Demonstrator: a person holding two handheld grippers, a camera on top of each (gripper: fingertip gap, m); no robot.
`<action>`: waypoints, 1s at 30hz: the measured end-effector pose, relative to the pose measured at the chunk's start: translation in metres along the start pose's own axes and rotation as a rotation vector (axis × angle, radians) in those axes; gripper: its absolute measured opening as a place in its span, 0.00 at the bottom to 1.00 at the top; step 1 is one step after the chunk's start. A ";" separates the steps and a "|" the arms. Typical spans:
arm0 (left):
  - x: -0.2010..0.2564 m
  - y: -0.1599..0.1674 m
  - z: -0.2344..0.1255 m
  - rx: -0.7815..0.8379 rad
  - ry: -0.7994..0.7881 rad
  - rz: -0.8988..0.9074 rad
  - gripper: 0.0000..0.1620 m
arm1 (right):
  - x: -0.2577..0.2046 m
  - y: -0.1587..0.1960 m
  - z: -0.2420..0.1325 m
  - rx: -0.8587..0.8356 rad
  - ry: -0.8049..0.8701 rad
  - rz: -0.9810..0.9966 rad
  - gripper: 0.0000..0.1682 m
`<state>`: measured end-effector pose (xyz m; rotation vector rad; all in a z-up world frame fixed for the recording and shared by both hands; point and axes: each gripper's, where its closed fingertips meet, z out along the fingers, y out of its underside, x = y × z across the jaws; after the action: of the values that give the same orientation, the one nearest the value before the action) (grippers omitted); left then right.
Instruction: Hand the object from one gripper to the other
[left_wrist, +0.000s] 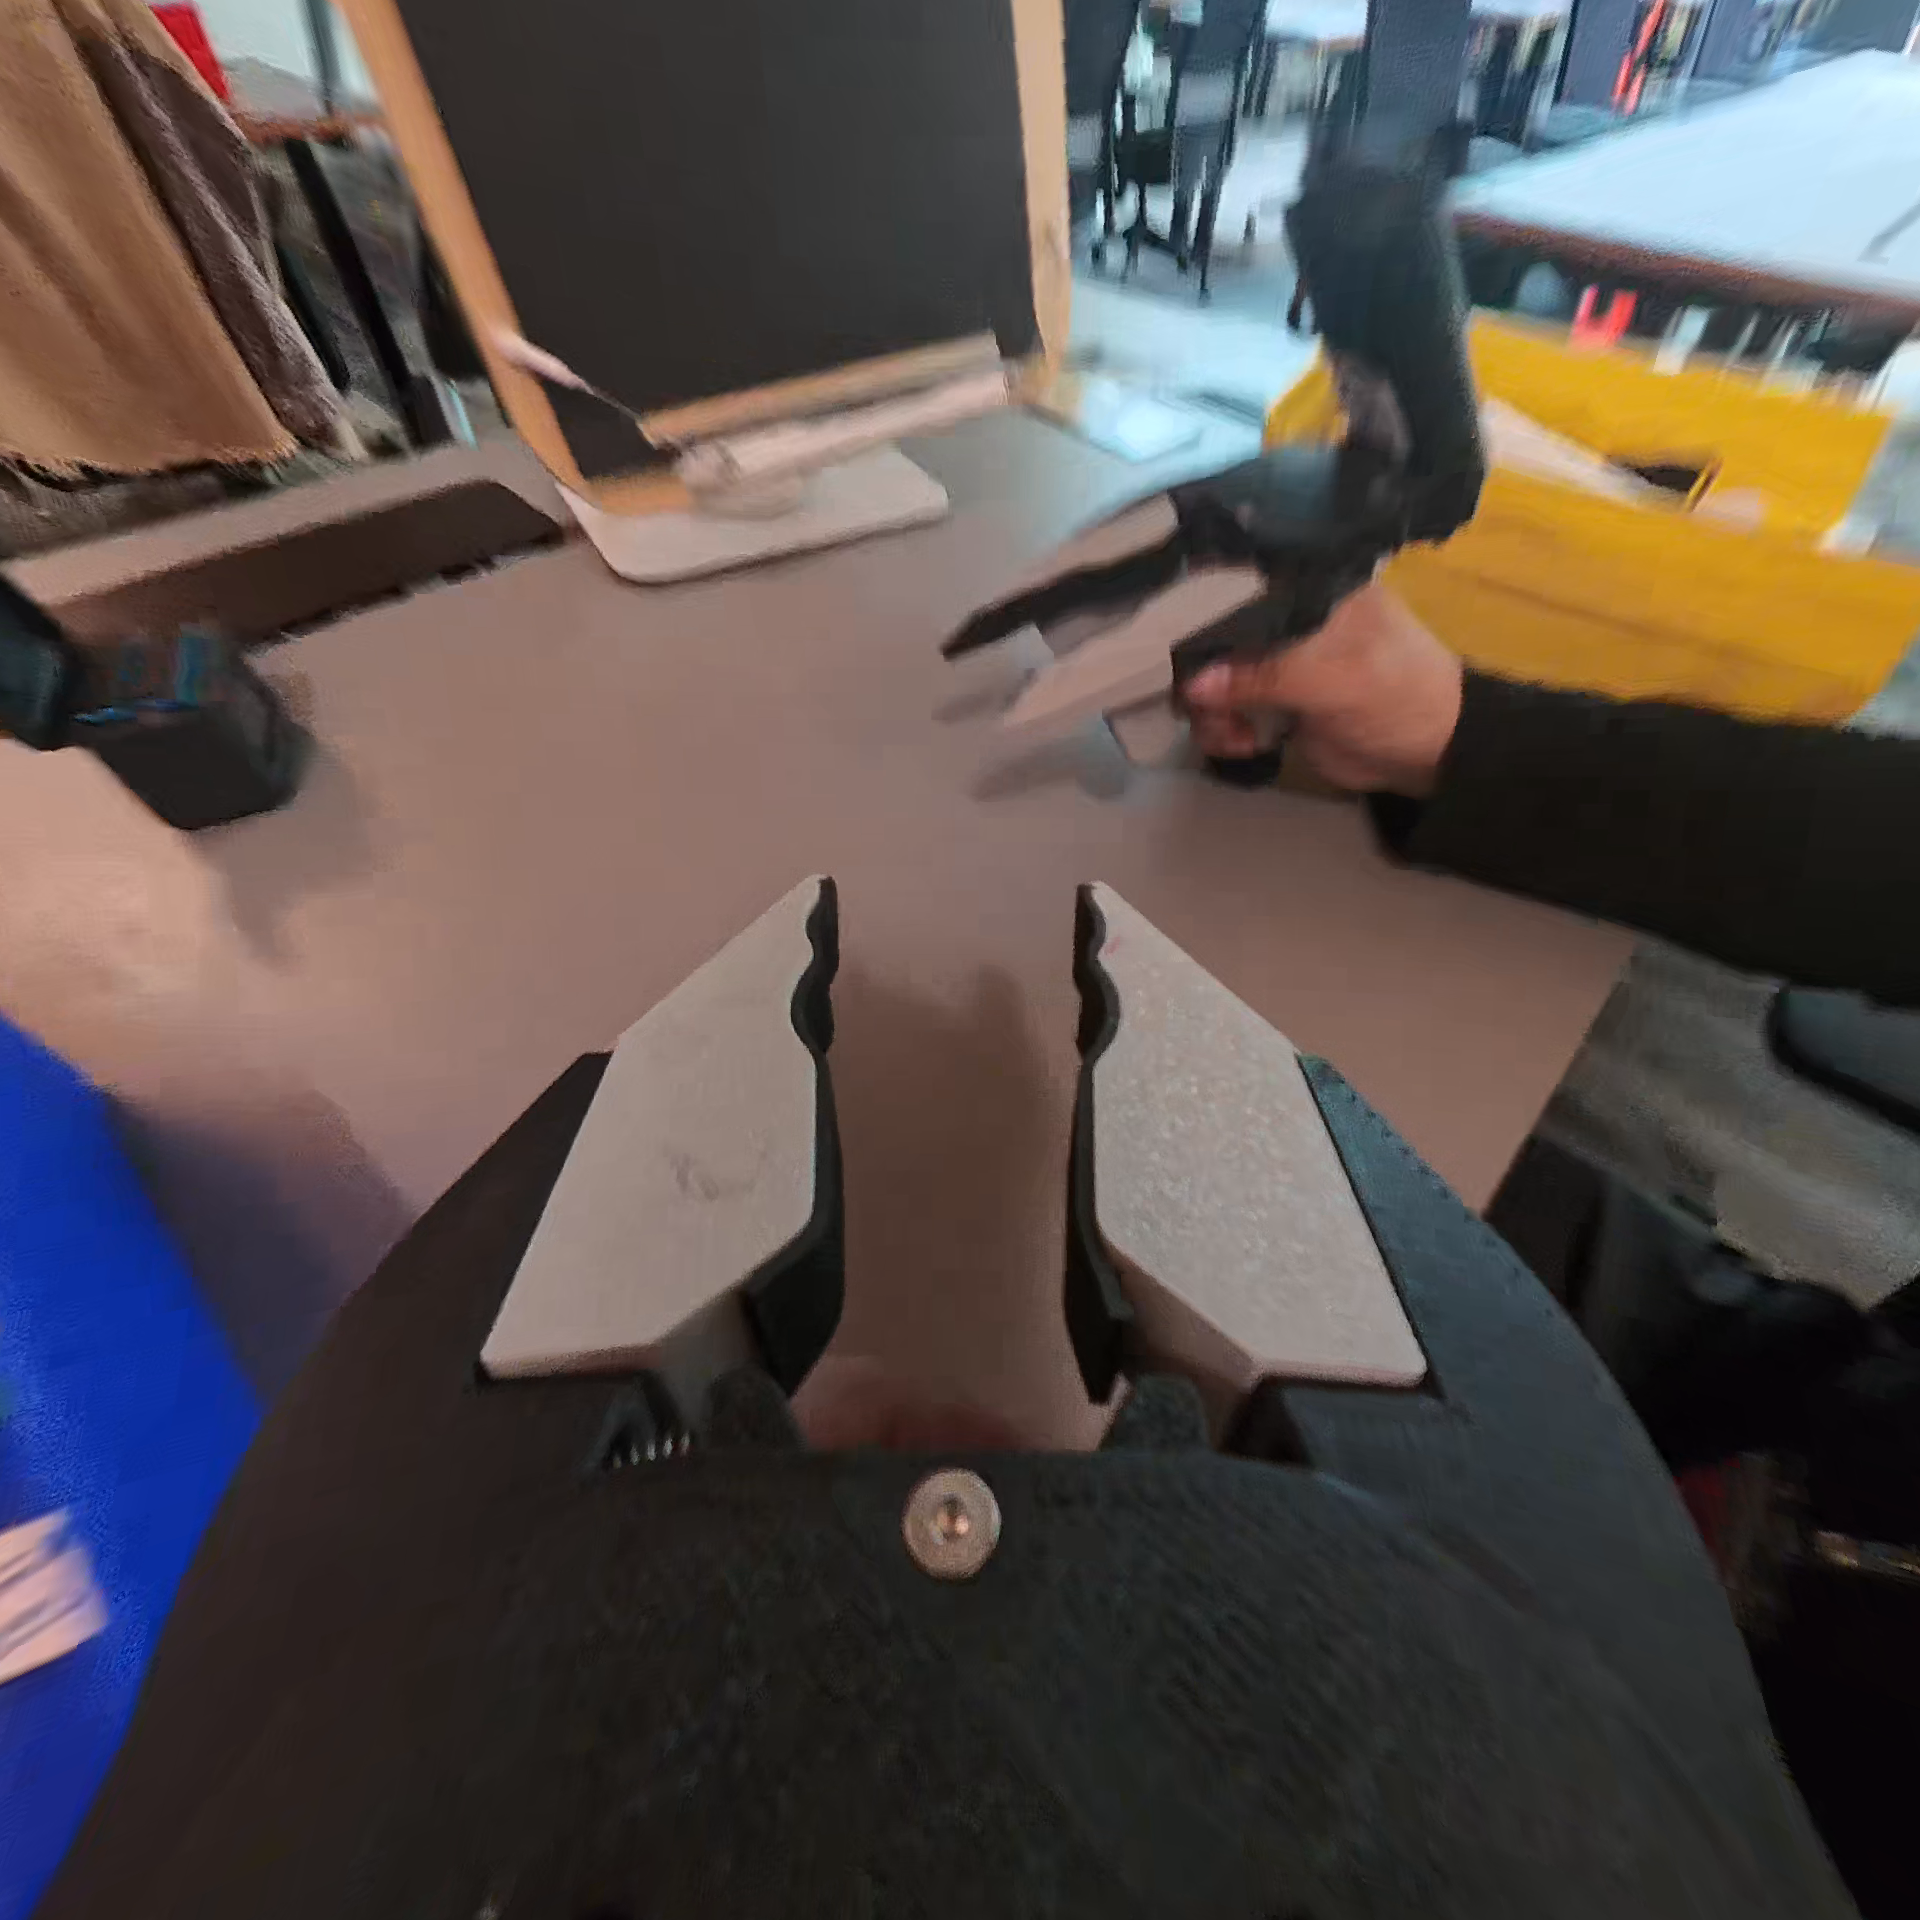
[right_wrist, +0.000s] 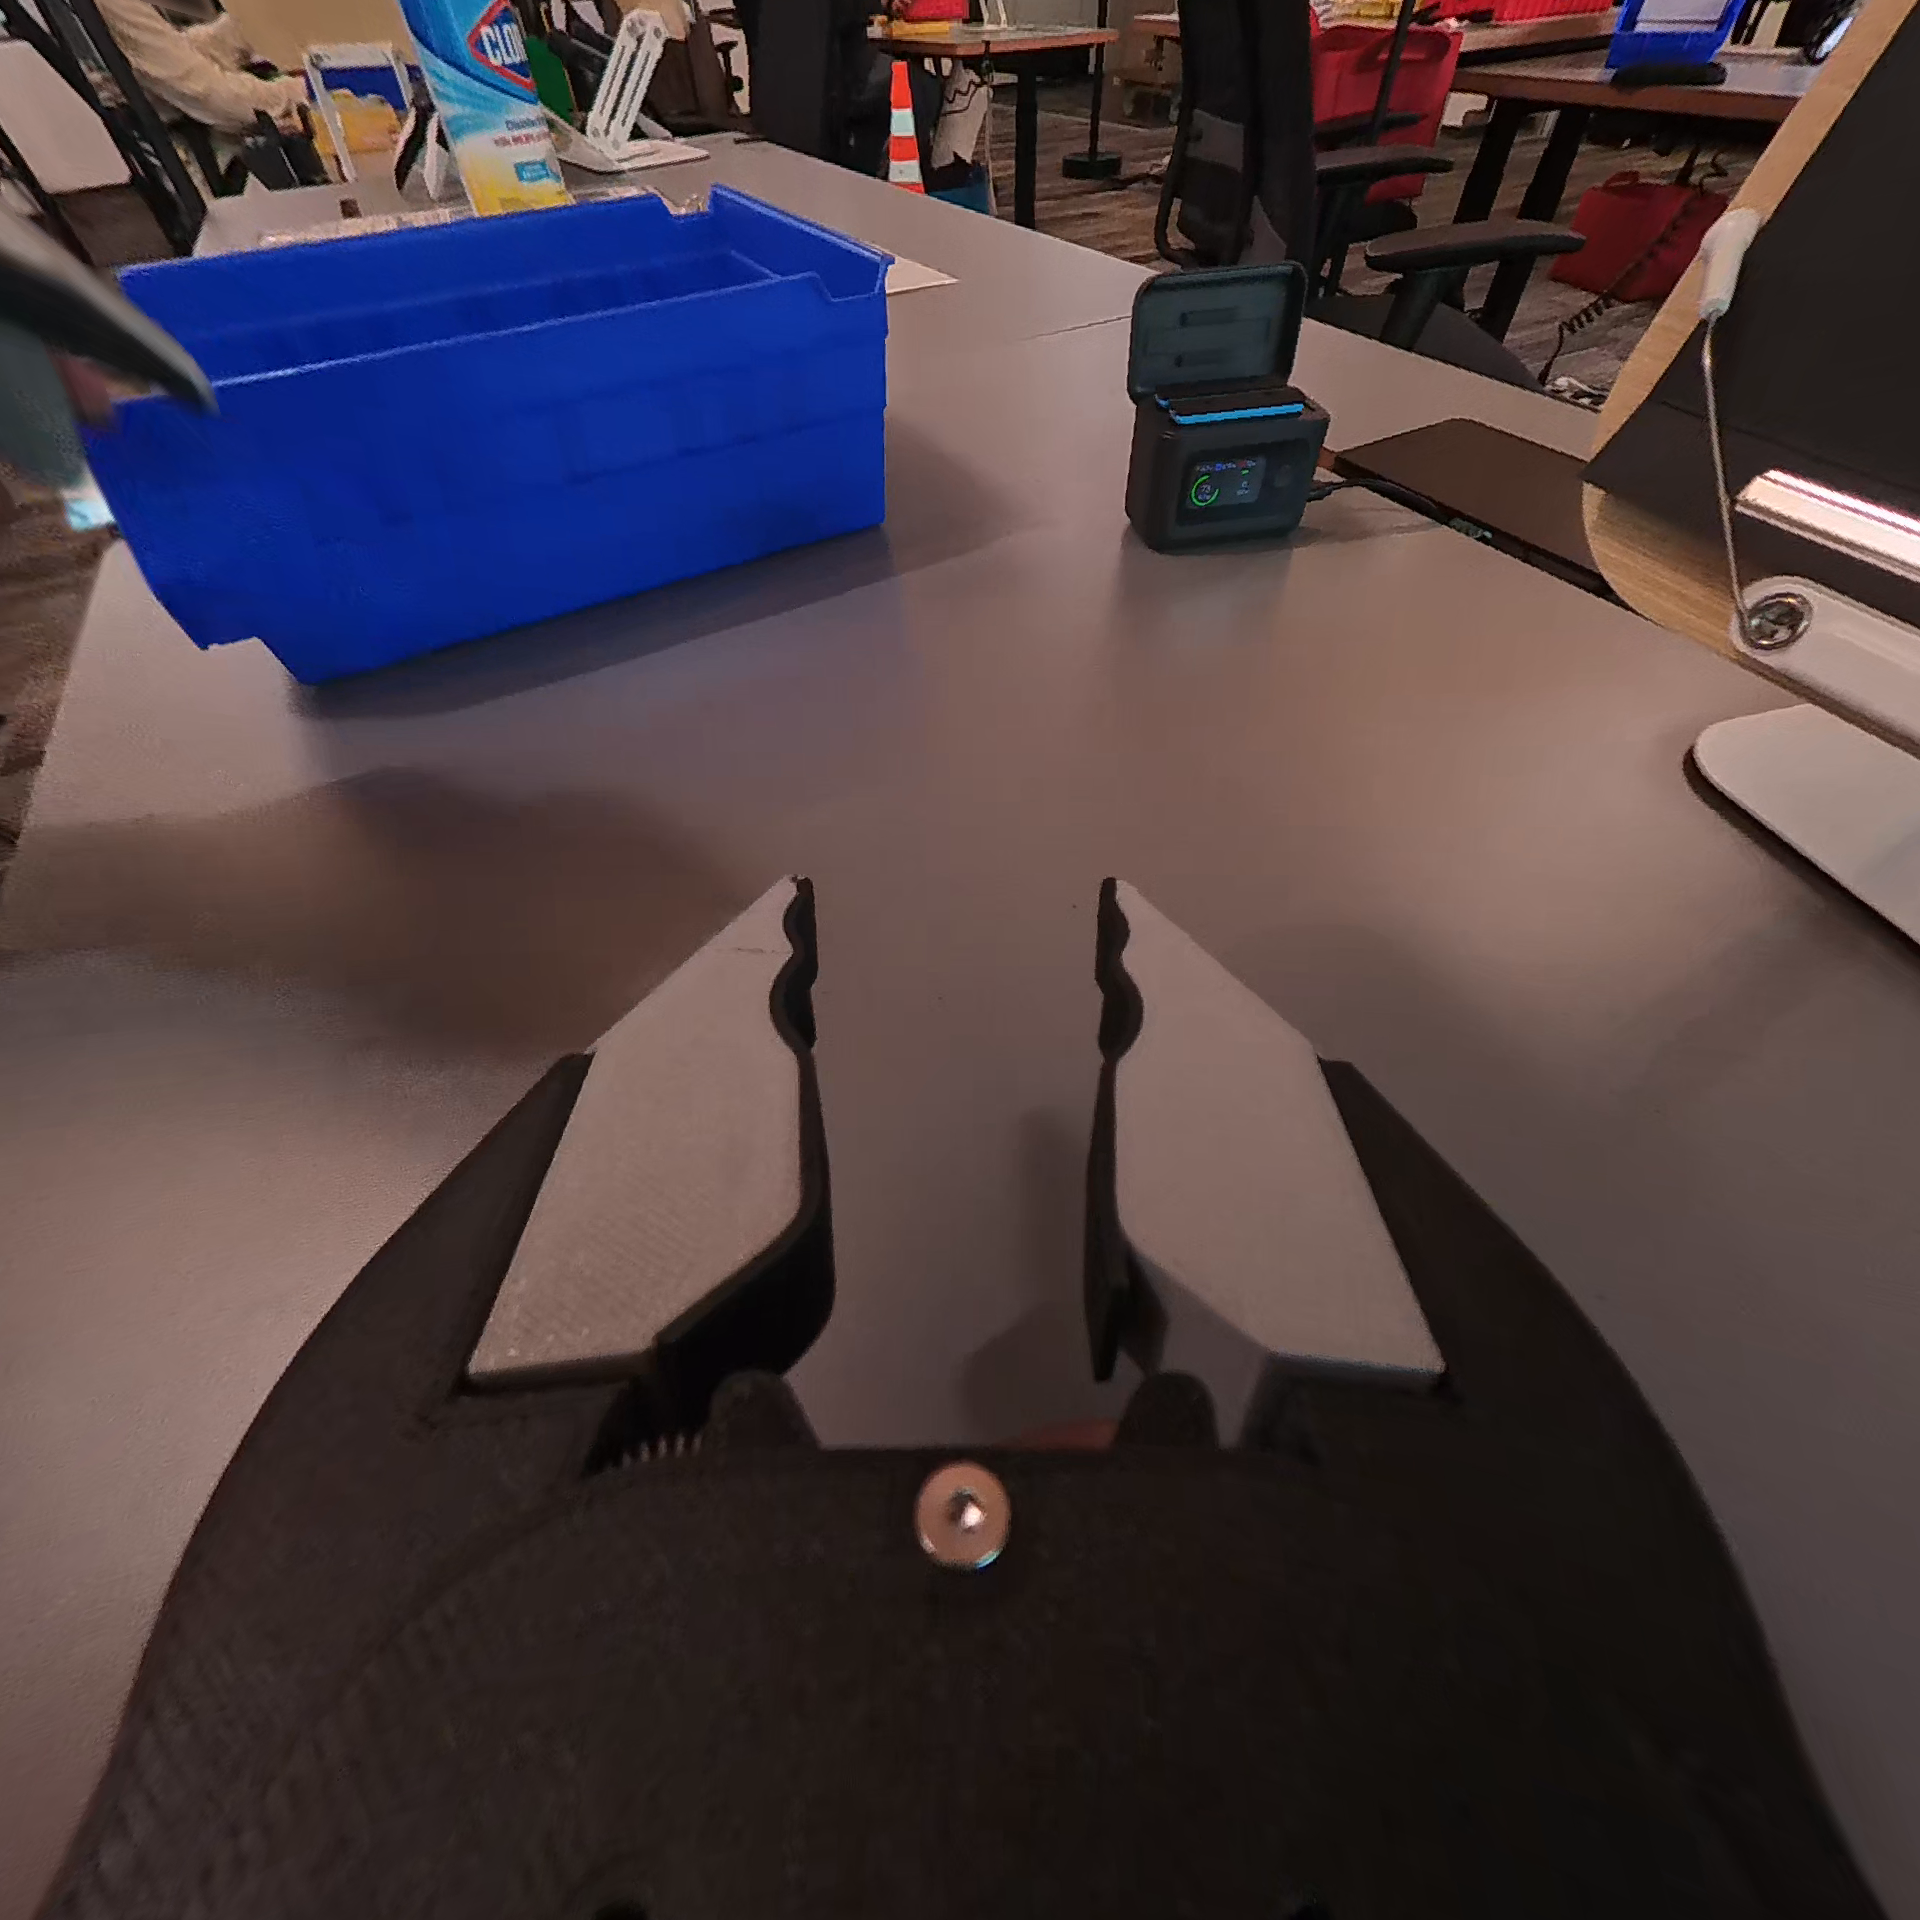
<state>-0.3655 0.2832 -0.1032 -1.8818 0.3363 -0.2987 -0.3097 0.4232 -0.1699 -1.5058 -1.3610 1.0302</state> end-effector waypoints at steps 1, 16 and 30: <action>-0.011 -0.015 -0.020 0.050 -0.017 -0.025 0.26 | -0.001 -0.001 -0.001 0.007 -0.005 0.007 0.30; -0.192 0.073 -0.128 -0.206 -0.418 -0.115 0.32 | -0.012 -0.001 0.003 0.009 -0.019 -0.004 0.28; -0.215 0.118 -0.079 -0.521 -0.189 -0.111 0.31 | -0.004 0.003 0.003 0.003 0.012 0.024 0.28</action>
<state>-0.6038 0.2575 -0.1976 -2.4261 0.1905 -0.1086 -0.3116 0.4188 -0.1732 -1.5275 -1.3348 1.0363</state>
